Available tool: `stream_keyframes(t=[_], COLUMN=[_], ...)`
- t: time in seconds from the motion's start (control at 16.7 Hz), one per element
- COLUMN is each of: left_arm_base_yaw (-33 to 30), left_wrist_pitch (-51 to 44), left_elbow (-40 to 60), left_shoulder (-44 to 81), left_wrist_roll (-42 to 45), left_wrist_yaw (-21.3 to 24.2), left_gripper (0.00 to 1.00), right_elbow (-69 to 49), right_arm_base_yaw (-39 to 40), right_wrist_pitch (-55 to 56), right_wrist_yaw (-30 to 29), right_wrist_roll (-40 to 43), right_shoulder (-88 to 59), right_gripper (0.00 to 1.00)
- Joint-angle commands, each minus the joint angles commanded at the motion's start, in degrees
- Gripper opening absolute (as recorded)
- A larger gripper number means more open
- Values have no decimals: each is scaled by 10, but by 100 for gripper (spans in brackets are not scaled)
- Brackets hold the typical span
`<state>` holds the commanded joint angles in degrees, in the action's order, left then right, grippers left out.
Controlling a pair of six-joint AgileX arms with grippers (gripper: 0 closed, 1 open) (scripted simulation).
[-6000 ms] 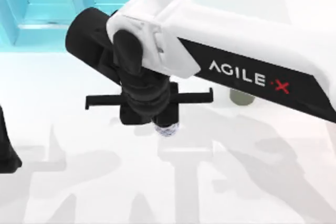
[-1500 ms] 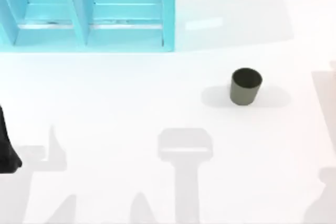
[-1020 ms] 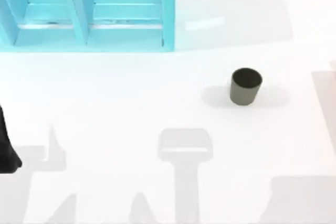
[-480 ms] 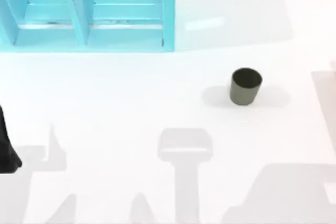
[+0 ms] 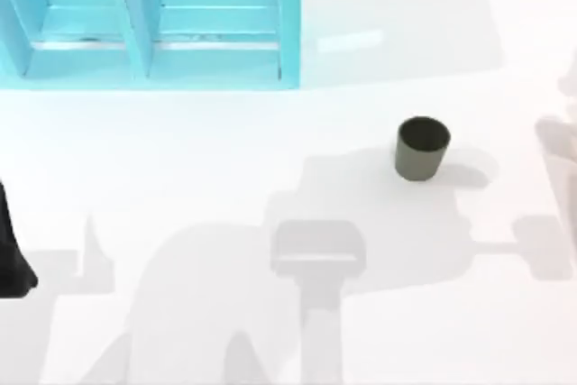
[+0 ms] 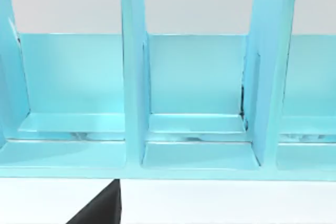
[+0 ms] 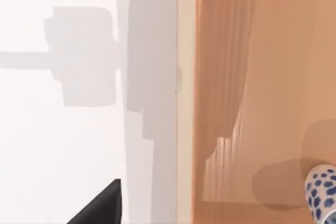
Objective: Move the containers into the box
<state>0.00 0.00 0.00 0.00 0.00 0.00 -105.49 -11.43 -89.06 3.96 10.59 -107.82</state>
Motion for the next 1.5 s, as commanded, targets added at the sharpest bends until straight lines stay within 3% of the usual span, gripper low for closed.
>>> stream_keyframes(t=[0.24, 0.72, 1.14, 1.5], left_arm_base_yaw=[0, 0, 0, 0], left_wrist_pitch=[0, 0, 0, 0], left_elbow=[0, 0, 0, 0], left_shoulder=[0, 0, 0, 0], left_wrist_roll=[0, 0, 0, 0], left_wrist_yaw=[0, 0, 0, 0], left_gripper=[100, 100, 100, 100], right_elbow=[-83, -248, -259, -155], right_arm_base_yaw=[72, 290, 304, 305], right_wrist_pitch=[9, 15, 17, 122], right_wrist_yaw=[-20, -32, -40, -41], right_wrist_roll=[-88, -293, -308, -309], right_shoulder=[-71, -249, -264, -263], right_gripper=[100, 100, 100, 100])
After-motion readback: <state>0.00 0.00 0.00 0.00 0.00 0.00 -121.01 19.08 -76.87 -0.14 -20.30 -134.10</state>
